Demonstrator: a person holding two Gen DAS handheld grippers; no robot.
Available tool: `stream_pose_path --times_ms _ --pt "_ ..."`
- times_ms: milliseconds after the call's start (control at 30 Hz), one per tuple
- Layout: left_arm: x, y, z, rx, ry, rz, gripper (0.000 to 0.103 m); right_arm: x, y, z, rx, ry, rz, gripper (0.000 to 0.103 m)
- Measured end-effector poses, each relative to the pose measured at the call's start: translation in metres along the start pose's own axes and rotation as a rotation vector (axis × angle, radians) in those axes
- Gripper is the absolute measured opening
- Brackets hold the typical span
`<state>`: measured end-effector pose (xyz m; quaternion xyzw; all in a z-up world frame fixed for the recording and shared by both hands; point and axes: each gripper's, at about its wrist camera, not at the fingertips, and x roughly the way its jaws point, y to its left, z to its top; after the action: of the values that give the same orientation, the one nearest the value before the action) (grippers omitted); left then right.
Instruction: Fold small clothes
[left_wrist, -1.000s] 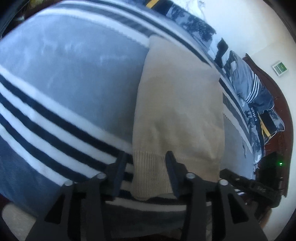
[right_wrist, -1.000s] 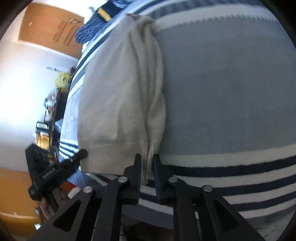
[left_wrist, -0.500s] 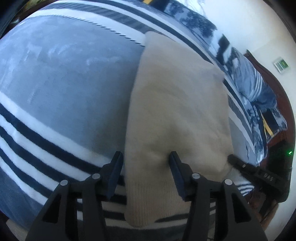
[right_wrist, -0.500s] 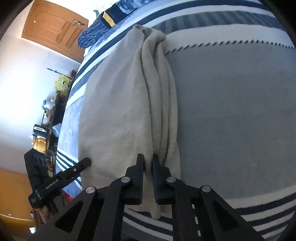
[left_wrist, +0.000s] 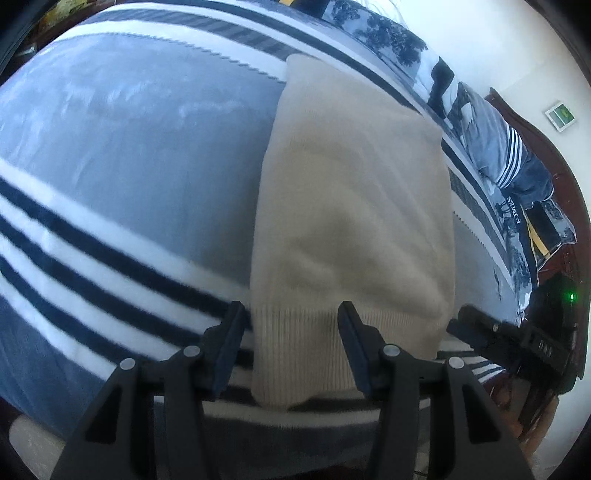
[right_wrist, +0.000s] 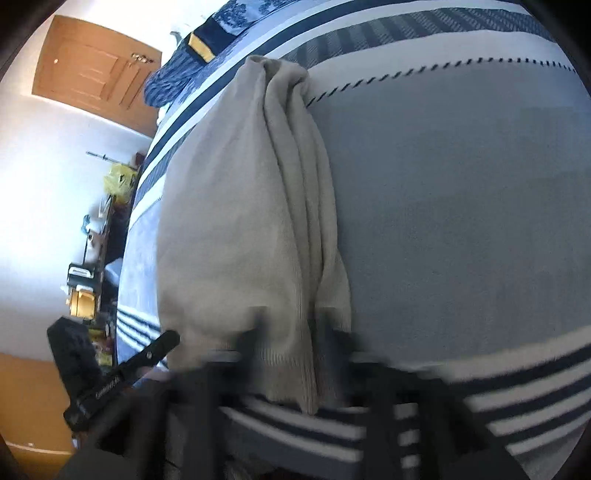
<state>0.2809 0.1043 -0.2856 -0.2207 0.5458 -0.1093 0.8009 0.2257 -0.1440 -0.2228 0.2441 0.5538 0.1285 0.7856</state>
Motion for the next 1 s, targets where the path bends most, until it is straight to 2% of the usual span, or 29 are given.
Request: stream_pose_path --times_ms 133,167,200,233,267,300,367,400,433,533,600,633,700,767,833,867,900,1000 --pt "0.01 -0.004 -0.009 0.018 0.027 0.011 0.051 0.01 -0.005 -0.018 -0.033 0.05 -0.019 0.069" --pt "0.012 -0.004 -0.011 0.018 0.033 0.007 0.05 0.014 -0.006 -0.021 -0.034 0.058 -0.017 0.064" --pt "0.012 -0.005 -0.013 0.02 0.028 0.02 0.041 0.02 -0.009 -0.023 -0.032 0.066 -0.046 0.051" --pt "0.011 -0.009 -0.015 0.034 0.03 0.021 0.027 0.023 -0.01 -0.026 -0.034 0.065 -0.084 0.041" --pt "0.006 -0.012 -0.016 0.051 0.023 0.028 0.023 0.026 -0.006 -0.025 -0.043 0.065 -0.101 0.018" --pt "0.0 -0.016 -0.017 0.068 0.001 0.044 0.018 0.025 -0.005 -0.025 -0.04 0.065 -0.1 0.006" --pt "-0.01 -0.014 -0.02 0.049 -0.013 0.042 0.015 0.014 0.002 -0.027 -0.046 0.037 -0.111 0.003" --pt "-0.011 -0.01 -0.021 0.026 -0.012 0.041 0.015 0.011 0.004 -0.028 -0.067 0.033 -0.167 0.003" --pt "-0.009 -0.006 -0.022 -0.001 0.0 0.038 0.015 0.011 0.003 -0.027 -0.071 0.034 -0.187 0.003" --pt "-0.005 -0.004 -0.027 -0.005 0.021 0.049 0.02 0.013 -0.014 -0.022 -0.014 0.067 -0.147 0.003" --pt "-0.011 -0.008 -0.035 -0.01 0.032 0.038 0.022 0.005 -0.015 -0.028 -0.001 0.04 -0.091 0.004" --pt "-0.016 -0.01 -0.042 0.005 0.028 0.031 0.025 -0.001 -0.012 -0.032 -0.002 0.026 -0.096 0.004" --pt "-0.03 -0.017 -0.061 0.047 0.004 0.047 0.044 -0.014 -0.013 -0.043 0.013 0.011 -0.091 0.005" --pt "-0.042 -0.026 -0.08 0.098 -0.025 0.069 0.05 -0.026 -0.006 -0.054 0.014 0.008 -0.051 0.009" --pt "-0.053 -0.036 -0.097 0.15 -0.044 0.108 0.058 -0.039 0.001 -0.068 -0.001 -0.014 -0.067 0.035" --pt "-0.058 -0.041 -0.105 0.176 -0.056 0.127 0.061 -0.047 0.004 -0.075 -0.013 -0.039 -0.083 0.06" --pt "-0.067 -0.049 -0.115 0.21 -0.081 0.151 0.064 -0.053 0.008 -0.079 -0.022 -0.062 -0.093 0.069" --pt "-0.088 -0.066 -0.134 0.255 -0.143 0.2 0.074 -0.075 0.018 -0.099 -0.06 -0.115 -0.133 0.071"
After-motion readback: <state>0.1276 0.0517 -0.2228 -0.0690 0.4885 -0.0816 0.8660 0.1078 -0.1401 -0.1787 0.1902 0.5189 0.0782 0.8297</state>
